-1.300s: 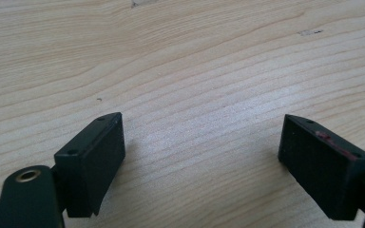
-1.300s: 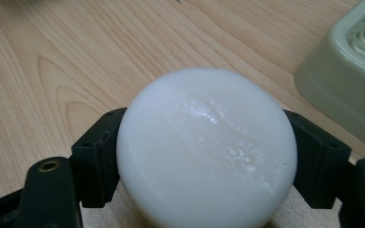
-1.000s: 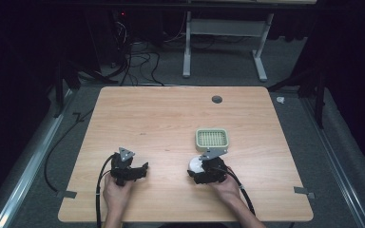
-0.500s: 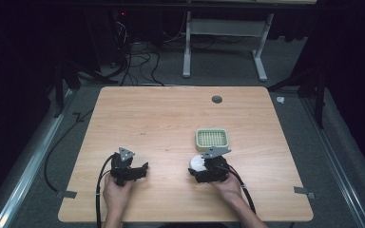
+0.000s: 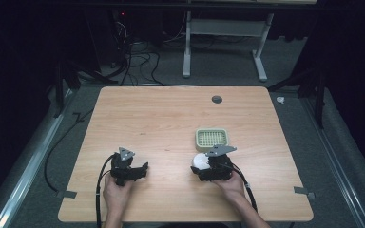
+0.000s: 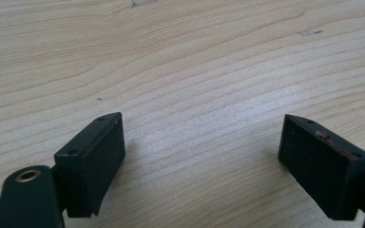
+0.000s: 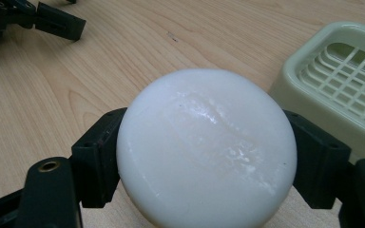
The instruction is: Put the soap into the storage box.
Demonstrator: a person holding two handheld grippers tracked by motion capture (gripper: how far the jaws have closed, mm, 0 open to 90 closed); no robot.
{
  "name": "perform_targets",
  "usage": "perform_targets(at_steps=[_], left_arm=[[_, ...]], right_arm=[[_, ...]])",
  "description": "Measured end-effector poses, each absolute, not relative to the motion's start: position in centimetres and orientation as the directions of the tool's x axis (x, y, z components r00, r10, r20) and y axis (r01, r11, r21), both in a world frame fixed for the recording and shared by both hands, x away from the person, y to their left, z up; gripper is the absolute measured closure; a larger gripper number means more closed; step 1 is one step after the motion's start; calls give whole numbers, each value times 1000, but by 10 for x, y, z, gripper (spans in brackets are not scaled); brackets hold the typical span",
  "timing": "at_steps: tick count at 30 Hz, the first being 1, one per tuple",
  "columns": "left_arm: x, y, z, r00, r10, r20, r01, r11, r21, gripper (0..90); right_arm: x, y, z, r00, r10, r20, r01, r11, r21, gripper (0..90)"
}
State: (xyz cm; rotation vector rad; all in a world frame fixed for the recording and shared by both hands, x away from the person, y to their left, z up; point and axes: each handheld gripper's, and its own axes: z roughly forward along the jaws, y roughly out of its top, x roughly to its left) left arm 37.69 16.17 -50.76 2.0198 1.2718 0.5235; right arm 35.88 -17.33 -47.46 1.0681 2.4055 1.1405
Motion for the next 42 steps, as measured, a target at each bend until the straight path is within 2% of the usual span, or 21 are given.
perform_targets(at_steps=[42], left_arm=[[377,162,-508,441,897,-20,622,-289,728,162]], right_arm=[[364,-206,-450,-642,763,75,510,351,785,247]])
